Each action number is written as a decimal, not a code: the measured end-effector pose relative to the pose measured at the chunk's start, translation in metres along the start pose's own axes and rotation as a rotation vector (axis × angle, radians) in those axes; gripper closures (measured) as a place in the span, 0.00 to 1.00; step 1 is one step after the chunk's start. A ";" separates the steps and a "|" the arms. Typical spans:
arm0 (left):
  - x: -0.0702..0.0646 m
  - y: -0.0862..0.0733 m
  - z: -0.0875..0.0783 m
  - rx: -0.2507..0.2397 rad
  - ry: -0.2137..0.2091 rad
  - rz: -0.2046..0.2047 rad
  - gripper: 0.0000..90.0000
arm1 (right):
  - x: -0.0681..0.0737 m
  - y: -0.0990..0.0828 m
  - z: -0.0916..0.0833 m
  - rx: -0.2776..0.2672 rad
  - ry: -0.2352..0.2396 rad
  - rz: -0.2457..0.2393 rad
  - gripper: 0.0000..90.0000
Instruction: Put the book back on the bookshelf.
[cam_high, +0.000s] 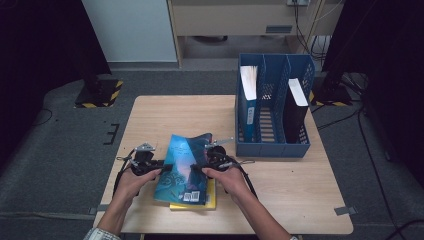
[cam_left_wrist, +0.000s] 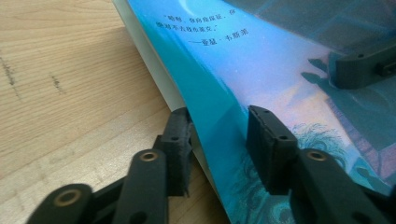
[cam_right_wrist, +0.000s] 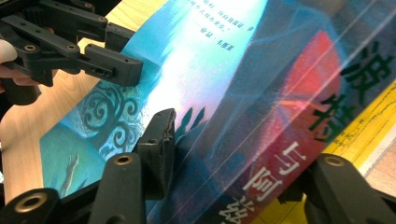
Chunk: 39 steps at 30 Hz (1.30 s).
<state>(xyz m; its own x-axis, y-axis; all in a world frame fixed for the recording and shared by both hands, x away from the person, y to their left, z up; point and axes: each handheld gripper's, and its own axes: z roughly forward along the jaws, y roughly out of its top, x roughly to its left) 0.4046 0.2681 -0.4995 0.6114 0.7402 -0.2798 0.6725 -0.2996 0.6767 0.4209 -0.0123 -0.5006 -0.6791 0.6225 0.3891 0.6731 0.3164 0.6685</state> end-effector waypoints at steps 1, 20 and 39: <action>0.000 0.001 -0.001 0.004 0.002 0.003 0.69 | 0.000 0.001 -0.001 0.004 0.001 0.007 0.57; -0.006 0.038 -0.026 0.011 0.032 0.083 0.82 | 0.008 0.037 -0.027 -0.052 -0.034 -0.075 0.70; -0.007 0.065 -0.040 -0.029 0.043 0.120 0.88 | 0.018 0.072 -0.047 -0.093 -0.100 -0.193 0.75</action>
<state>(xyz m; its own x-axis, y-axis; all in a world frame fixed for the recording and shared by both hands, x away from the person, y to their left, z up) 0.4270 0.2672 -0.4263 0.6678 0.7255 -0.1665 0.5831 -0.3708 0.7228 0.4433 -0.0123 -0.4159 -0.7571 0.6261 0.1867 0.5005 0.3721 0.7817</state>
